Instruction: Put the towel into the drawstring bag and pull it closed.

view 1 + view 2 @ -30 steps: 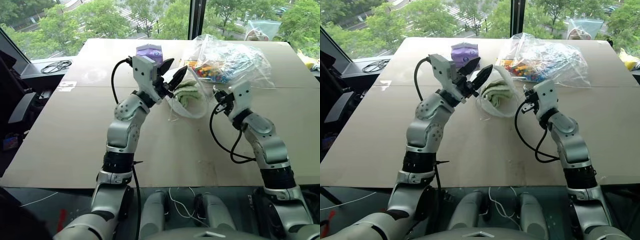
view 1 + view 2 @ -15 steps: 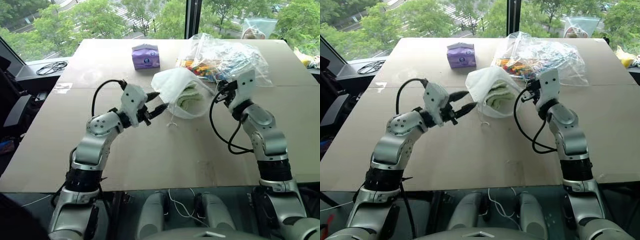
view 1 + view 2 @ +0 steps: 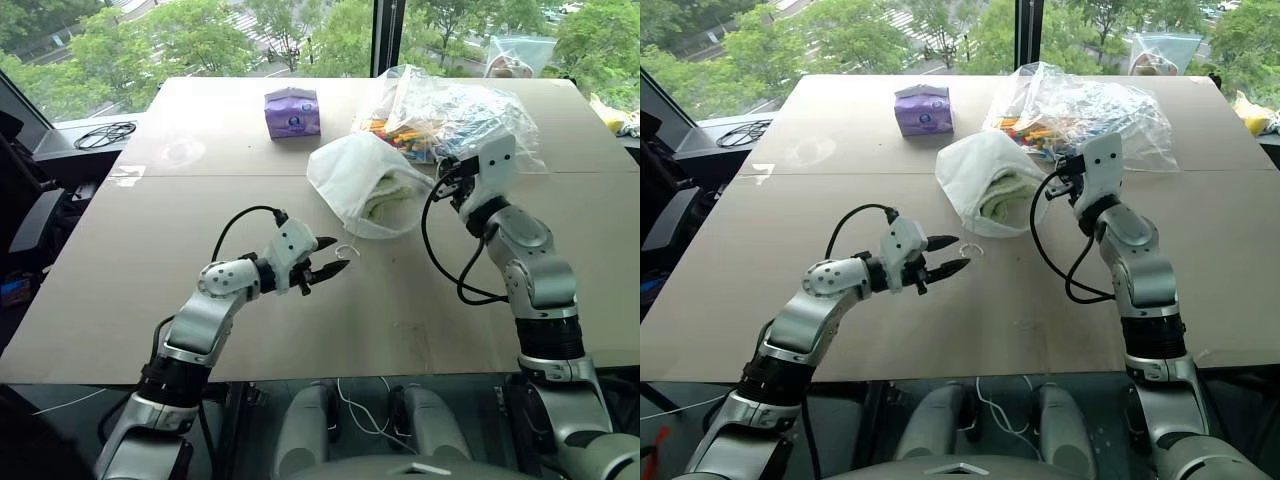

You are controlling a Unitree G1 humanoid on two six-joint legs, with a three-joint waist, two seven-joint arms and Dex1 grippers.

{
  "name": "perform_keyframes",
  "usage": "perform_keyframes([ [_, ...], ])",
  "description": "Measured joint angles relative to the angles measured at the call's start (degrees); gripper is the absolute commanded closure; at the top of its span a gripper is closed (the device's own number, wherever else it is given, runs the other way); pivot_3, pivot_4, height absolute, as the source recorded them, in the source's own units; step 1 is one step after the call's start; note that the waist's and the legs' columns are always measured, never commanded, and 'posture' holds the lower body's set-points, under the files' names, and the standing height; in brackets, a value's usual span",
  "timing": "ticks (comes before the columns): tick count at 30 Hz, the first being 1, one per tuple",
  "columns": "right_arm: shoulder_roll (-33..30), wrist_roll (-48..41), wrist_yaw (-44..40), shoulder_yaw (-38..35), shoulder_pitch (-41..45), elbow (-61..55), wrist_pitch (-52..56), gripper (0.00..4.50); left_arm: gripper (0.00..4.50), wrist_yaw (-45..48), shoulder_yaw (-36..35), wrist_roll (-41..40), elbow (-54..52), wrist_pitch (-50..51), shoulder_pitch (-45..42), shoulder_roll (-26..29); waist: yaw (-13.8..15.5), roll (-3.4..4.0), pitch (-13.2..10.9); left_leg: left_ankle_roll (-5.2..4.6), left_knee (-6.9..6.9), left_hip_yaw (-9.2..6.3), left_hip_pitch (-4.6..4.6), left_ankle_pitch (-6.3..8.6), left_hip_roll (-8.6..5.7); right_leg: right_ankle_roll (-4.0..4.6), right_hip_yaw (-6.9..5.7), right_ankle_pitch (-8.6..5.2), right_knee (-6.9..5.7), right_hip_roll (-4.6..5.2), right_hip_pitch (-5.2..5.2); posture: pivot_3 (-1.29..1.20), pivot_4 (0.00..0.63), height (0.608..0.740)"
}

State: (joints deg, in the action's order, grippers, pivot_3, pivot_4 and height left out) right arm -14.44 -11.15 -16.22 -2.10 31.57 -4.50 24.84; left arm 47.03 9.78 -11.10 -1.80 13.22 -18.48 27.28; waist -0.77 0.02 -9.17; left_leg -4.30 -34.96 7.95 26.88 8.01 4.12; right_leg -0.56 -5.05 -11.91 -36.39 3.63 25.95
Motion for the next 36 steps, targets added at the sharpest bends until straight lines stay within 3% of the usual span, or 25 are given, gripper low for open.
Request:
perform_keyframes([
  [9,0.18,0.01,0.48,0.07,0.01,-1.21,1.09,4.50,2.09,-4.77,1.85,3.07,9.73,-5.15,-5.83,-9.04,-0.06,-0.01,0.01,-0.02,-0.05,0.03,0.01,-0.01,-0.02,-0.01,0.02,0.01,-0.03,-0.07,-0.01,0.00,0.150,0.738],
  [10,0.18,0.00,0.48,0.07,0.01,-1.28,1.20,4.50,2.31,-5.29,1.58,3.08,10.43,-5.55,-6.00,-9.44,-0.09,-0.01,0.01,-0.02,-0.07,0.03,0.01,-0.01,-0.01,-0.02,0.02,0.01,-0.04,-0.10,-0.01,0.00,0.150,0.738],
  [12,0.16,0.01,0.49,0.07,0.01,-1.34,1.24,4.50,3.27,-5.81,1.22,3.07,11.29,-6.36,-5.99,-9.56,-0.08,0.00,0.01,-0.02,-0.09,0.03,0.00,-0.02,0.00,-0.02,0.01,0.01,-0.08,-0.13,-0.01,0.00,0.150,0.738],
  [14,0.16,0.02,0.50,0.07,0.01,-1.47,1.25,4.50,3.74,-6.04,0.39,3.04,11.53,-6.64,-5.84,-9.49,-0.03,-0.01,0.01,-0.02,-0.13,0.03,0.01,-0.02,0.00,-0.03,0.00,0.00,-0.10,-0.13,-0.02,0.00,0.150,0.738],
  [16,0.14,0.19,0.52,0.07,0.00,-1.57,1.24,4.50,4.49,-6.43,-0.84,3.02,11.38,-7.54,-5.11,-8.99,-0.03,-0.01,0.01,-0.02,-0.17,0.03,0.00,-0.01,0.00,-0.03,-0.01,0.00,-0.11,-0.11,-0.05,0.00,0.150,0.738],
  [21,-0.53,2.11,1.17,0.25,0.01,-1.40,0.27,4.50,4.49,-9.06,-1.83,4.19,11.31,-8.61,-4.62,-8.61,0.08,-0.01,0.01,-0.02,-0.17,0.03,0.01,-0.01,0.00,-0.03,-0.03,0.00,-0.10,-0.08,-0.05,0.00,0.150,0.738],
  [25,-2.51,9.08,6.71,0.59,2.43,2.55,-5.49,4.50,4.49,-13.10,-5.49,4.86,6.68,-13.43,-5.15,-8.50,0.00,-0.01,-0.02,-0.02,-0.17,0.06,0.01,-0.01,-0.01,-0.02,0.01,0.00,-0.10,-0.06,-0.01,0.00,0.150,0.738],
  [31,-3.99,15.37,14.60,-1.19,11.45,4.86,-14.46,4.50,4.49,-28.67,-12.39,13.00,6.07,-20.61,-16.99,-7.42,0.09,-0.04,-0.02,-0.01,-0.17,0.07,-0.01,-0.02,-0.01,-0.05,-0.03,0.00,-0.17,-0.15,-0.05,0.00,0.150,0.738],
  [36,-4.45,17.61,18.04,-1.62,11.61,8.52,-16.52,4.50,4.49,-36.24,-16.21,14.92,10.06,-21.09,-20.77,-6.68,0.06,-0.04,-0.01,-0.03,-0.23,0.34,-0.13,-0.04,-0.05,-0.39,-0.05,0.07,-0.17,-0.42,-0.17,0.00,0.150,0.738],
])
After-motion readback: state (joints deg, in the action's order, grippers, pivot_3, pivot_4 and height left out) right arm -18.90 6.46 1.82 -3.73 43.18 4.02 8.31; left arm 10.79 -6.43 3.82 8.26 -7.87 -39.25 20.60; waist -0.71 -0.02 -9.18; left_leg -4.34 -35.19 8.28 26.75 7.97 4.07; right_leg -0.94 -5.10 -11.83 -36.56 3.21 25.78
